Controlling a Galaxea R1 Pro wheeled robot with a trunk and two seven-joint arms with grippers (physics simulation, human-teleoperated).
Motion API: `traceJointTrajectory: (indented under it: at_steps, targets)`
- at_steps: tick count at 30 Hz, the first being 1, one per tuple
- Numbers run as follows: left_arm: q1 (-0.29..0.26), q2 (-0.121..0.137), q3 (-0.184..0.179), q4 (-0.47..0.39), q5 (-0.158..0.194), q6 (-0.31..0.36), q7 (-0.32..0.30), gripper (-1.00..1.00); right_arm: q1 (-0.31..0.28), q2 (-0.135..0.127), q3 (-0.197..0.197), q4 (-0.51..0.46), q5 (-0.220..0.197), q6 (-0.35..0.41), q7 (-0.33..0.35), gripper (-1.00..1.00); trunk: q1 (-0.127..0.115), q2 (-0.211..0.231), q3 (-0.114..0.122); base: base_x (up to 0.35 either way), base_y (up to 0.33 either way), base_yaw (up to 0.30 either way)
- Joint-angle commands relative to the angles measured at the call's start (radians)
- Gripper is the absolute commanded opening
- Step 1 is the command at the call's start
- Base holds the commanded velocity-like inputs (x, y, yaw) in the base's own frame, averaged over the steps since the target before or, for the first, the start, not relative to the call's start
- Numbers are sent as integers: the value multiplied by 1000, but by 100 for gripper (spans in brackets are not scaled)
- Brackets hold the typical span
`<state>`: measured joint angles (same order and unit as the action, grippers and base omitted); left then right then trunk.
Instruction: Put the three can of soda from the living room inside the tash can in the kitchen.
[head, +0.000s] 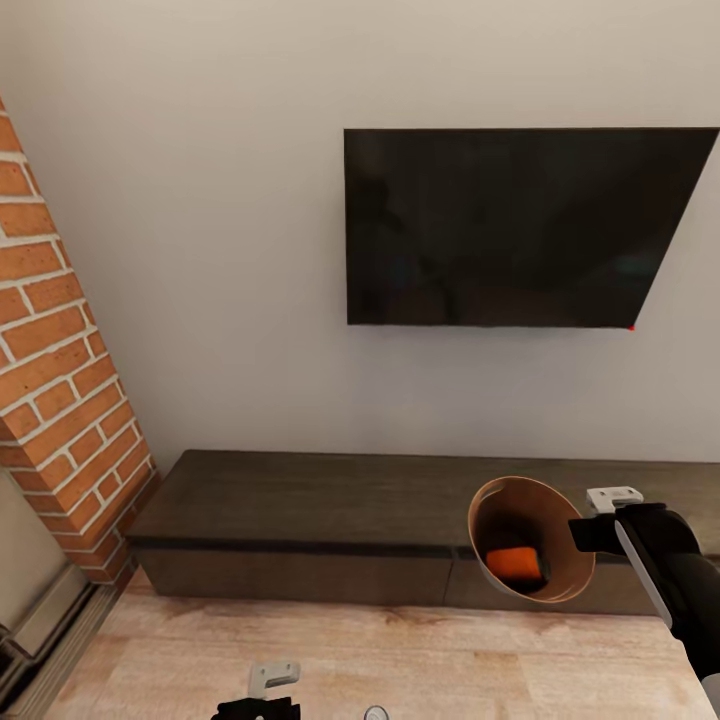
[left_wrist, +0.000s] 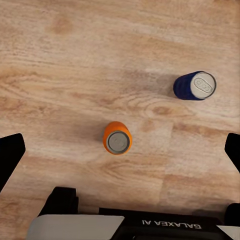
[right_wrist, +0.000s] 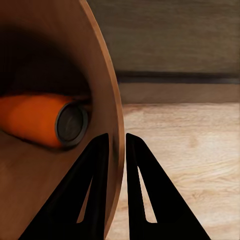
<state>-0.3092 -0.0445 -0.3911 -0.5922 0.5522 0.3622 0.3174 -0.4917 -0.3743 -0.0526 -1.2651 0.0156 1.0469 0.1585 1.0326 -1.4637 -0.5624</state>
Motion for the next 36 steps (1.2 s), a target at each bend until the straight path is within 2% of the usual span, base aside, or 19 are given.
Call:
traceJointTrajectory:
  at_steps: [1, 36]
  targets:
    - [0, 0, 0, 0, 0, 0, 0, 100, -1, 0, 0, 0, -8, 0, 4, -100, 4, -7, -3, 0, 0, 0]
    - [0, 1, -2, 0, -1, 0, -40, 100, -1, 0, 2, 0, -8, 0, 4, -100, 138, -252, -113, 0, 0, 0]
